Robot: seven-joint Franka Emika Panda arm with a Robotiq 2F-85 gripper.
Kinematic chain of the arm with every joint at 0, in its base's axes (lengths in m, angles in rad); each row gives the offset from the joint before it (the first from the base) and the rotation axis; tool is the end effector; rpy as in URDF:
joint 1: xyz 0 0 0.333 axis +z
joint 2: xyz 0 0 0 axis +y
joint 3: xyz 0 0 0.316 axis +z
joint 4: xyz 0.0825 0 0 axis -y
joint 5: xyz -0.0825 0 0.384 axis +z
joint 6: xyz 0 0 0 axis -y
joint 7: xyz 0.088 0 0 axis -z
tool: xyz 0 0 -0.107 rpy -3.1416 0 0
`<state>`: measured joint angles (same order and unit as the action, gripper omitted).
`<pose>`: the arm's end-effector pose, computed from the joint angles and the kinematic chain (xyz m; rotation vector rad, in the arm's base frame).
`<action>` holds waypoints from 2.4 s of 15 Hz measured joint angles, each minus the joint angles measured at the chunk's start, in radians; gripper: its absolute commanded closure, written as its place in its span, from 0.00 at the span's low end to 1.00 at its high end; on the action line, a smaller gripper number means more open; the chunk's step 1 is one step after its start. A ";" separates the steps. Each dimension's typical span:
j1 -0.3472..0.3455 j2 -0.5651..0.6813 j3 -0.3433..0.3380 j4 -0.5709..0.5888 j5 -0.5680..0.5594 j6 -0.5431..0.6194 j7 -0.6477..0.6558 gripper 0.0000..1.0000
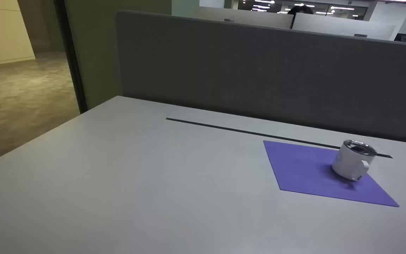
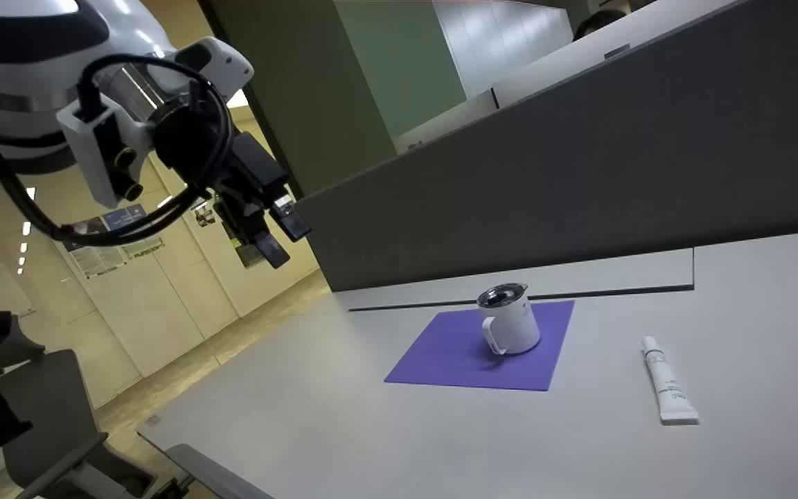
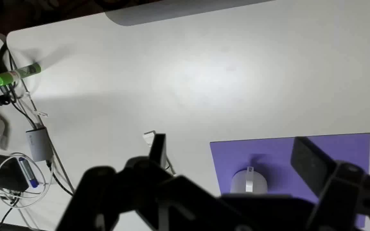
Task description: Move the slider to close the opening on the top of the cup
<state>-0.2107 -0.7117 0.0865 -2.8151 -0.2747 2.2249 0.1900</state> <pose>0.3258 -0.0520 0.4075 2.8443 -0.2517 0.1739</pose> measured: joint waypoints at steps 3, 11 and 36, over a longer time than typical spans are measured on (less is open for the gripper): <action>0.000 0.003 0.000 0.000 0.000 -0.001 0.000 0.00; 0.003 0.011 -0.001 0.003 -0.003 0.004 -0.010 0.00; 0.052 1.233 -0.074 1.086 0.165 -0.113 -0.684 0.99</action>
<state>-0.1590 0.5208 0.0127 -1.7294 -0.1097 2.1121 -0.4938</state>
